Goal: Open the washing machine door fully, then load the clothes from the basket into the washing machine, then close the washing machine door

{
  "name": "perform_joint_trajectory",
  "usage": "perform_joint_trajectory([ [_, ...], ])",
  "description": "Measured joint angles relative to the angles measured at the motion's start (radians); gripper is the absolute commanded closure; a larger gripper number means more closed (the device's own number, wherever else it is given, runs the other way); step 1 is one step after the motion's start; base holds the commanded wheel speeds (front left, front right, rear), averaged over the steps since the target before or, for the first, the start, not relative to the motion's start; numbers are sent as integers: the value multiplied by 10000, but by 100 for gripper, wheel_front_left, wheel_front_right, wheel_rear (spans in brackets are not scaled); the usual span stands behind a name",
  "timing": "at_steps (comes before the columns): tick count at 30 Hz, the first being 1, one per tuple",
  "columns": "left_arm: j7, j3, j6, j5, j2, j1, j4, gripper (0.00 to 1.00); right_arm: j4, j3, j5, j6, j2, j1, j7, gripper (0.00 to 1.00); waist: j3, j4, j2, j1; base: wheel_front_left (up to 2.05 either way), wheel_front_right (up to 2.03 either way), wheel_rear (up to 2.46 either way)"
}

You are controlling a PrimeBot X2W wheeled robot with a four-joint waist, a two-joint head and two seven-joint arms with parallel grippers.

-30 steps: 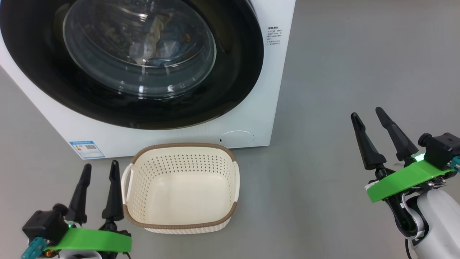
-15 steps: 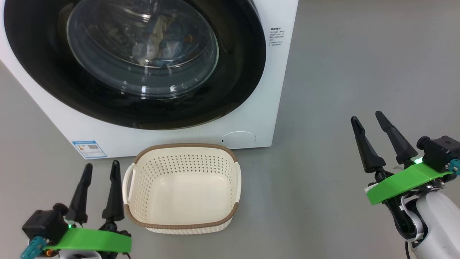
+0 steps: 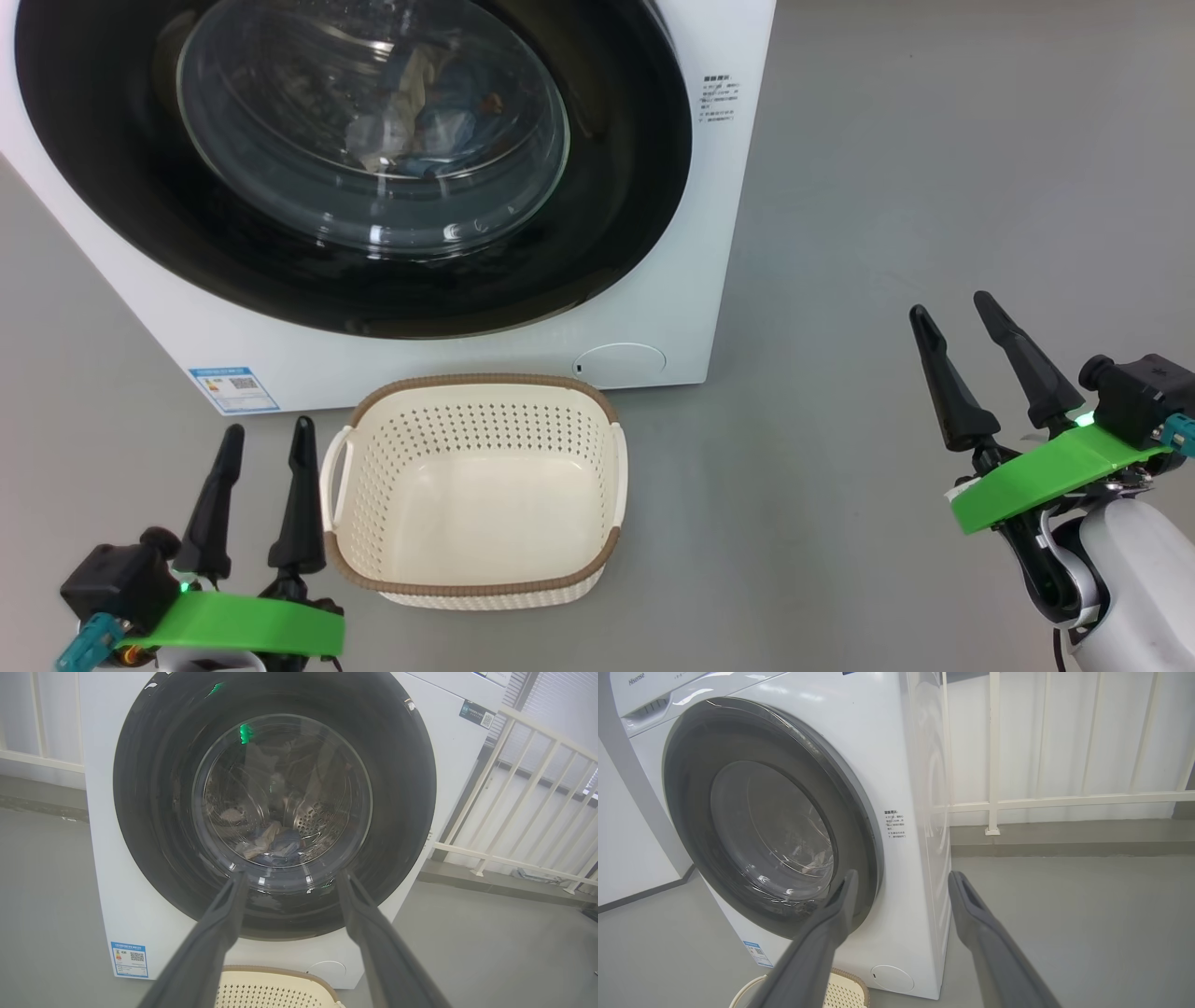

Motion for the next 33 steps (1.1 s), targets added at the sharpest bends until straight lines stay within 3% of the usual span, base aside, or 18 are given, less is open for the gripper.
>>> perform_joint_trajectory([
  [26, 0, -151, 94, -73, 144, 8, 17, 0, 73, 2, 0, 2, 50, 5, 2, 0, 40, 28, 1, 0, 0, 0, 0],
  [27, 2, -155, 86, -75, 111, 22, 109, 100, 161, 25, 0, 2, 98, 30, 12, 100, 40, 28, 1, 0, 0, 0, 0],
  [33, 92, -244, 88, -167, -215, 489, 644, 100, 686, 257, 59, 2, 621, 799, 79, 100, 35, 29, 1, 1, 0, 0, 0],
])
